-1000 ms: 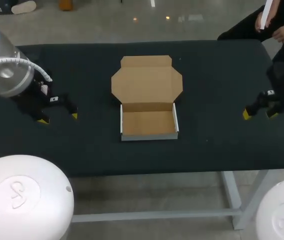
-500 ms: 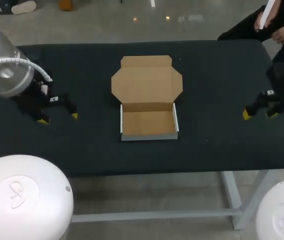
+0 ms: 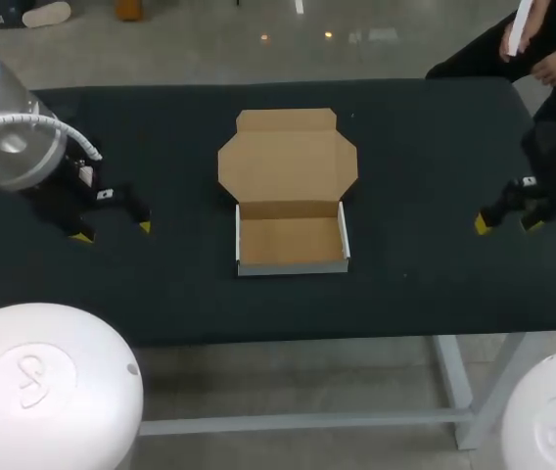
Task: Assemble the packaging by folding the flat box into shape, placing the metal phone stand inside, and closing the box properly
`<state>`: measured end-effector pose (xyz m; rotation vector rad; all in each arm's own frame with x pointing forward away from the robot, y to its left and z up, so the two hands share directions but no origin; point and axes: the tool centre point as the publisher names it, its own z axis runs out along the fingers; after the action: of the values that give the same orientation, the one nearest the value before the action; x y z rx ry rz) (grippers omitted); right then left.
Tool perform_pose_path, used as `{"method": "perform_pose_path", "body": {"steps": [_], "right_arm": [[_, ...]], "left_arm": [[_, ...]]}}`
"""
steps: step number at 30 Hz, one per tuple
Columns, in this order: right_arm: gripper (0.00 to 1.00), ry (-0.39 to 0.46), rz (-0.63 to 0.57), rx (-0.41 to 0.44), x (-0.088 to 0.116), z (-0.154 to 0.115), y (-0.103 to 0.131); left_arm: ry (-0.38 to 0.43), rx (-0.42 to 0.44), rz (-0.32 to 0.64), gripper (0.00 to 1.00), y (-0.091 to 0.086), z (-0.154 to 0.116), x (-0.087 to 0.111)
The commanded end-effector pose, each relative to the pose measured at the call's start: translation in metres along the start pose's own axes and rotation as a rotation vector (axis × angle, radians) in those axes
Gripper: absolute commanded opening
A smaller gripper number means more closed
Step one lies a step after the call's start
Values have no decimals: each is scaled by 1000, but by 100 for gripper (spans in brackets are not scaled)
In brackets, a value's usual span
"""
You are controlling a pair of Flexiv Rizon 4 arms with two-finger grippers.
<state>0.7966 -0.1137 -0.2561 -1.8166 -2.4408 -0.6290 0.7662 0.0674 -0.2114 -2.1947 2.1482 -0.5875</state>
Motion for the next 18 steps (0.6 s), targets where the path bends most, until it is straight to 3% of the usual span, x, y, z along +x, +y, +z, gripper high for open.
{"method": "perform_pose_path", "body": {"steps": [1,10,18], "right_arm": [[100,4,-1,5,0,-3,0],[100,4,-1,5,0,-3,0],[100,4,-1,5,0,-3,0]], "left_arm": [[-28,6,-11,100,0,-2,2],[-94,-24,-37,100,-3,2,-4],[-104,-53,-53,100,-3,5,-4]]}}
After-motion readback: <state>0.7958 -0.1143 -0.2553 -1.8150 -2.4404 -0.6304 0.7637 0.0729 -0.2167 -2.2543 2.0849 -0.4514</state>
